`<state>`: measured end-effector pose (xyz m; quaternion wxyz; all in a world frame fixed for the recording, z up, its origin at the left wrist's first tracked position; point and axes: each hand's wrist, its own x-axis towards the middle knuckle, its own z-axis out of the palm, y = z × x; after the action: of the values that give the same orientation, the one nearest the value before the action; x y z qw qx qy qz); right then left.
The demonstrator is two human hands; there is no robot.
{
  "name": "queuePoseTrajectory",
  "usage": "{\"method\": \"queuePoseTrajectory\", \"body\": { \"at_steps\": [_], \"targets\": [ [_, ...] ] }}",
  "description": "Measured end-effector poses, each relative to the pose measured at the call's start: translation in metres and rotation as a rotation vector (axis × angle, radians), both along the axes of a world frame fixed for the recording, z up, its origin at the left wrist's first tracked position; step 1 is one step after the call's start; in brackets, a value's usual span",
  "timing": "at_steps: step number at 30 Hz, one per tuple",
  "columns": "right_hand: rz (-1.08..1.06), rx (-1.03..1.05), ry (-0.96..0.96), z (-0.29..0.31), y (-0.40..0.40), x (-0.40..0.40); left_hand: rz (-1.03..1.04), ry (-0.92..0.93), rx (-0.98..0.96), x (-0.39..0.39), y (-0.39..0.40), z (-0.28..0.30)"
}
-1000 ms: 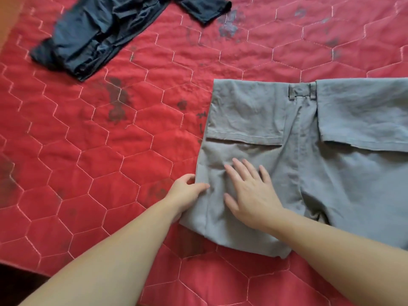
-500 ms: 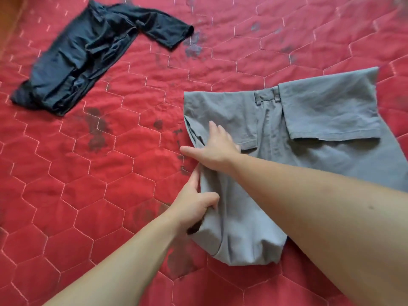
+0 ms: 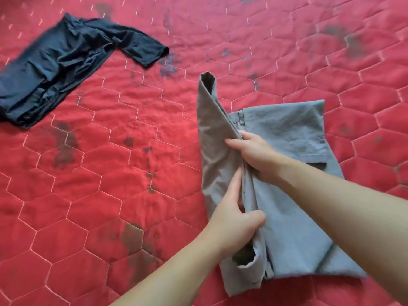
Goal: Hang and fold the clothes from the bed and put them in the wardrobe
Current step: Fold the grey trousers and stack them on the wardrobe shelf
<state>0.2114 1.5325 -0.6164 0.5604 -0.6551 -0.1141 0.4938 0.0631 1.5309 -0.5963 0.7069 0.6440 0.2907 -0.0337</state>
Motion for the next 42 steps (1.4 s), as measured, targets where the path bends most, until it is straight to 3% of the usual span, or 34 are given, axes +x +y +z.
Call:
{"method": "queuePoseTrajectory", "body": {
  "at_steps": [5, 9, 12, 15, 18, 20, 22, 24, 30, 35, 38, 42],
  "targets": [
    [-0.185, 0.133, 0.280, 0.015, -0.080, 0.072, -0.101, -0.044, -0.100, 0.066, -0.073, 0.019],
    [-0.293, -0.093, 0.246, -0.007, -0.137, 0.114, -0.230, 0.068, -0.185, 0.094, -0.112, 0.023],
    [-0.310, -0.251, 0.242, -0.035, -0.163, 0.126, -0.142, 0.020, 0.168, 0.093, -0.105, 0.006],
    [-0.317, -0.250, 0.251, -0.048, -0.170, 0.128, 0.027, 0.025, 0.541, 0.080, -0.076, -0.020],
    [-0.328, -0.187, 0.329, -0.053, -0.175, 0.130, 0.118, 0.254, 0.774, 0.063, -0.050, -0.045],
    [-0.271, -0.231, 0.319, -0.055, -0.183, 0.129, 0.192, 0.404, 0.639, 0.052, -0.043, -0.058],
    [-0.158, -0.336, 0.263, -0.059, -0.195, 0.121, 0.267, 0.453, 0.336, 0.041, -0.047, -0.067],
    [-0.077, -0.420, 0.229, -0.063, -0.209, 0.107, 0.283, 0.471, 0.191, 0.031, -0.054, -0.071],
    [-0.144, -0.420, 0.349, -0.067, -0.224, 0.070, 0.242, 0.494, 0.133, 0.026, -0.055, -0.068],
    [0.132, -0.586, 0.395, -0.060, -0.233, 0.064, 0.309, 0.486, 0.406, 0.012, -0.065, -0.057],
    [0.212, -0.662, 0.447, -0.062, -0.243, 0.048, 0.237, 0.579, 0.216, -0.005, -0.072, -0.055],
    [0.158, -0.636, 0.446, -0.060, -0.247, 0.031, 0.145, 0.582, -0.027, -0.023, -0.074, -0.056]
  ]
}}
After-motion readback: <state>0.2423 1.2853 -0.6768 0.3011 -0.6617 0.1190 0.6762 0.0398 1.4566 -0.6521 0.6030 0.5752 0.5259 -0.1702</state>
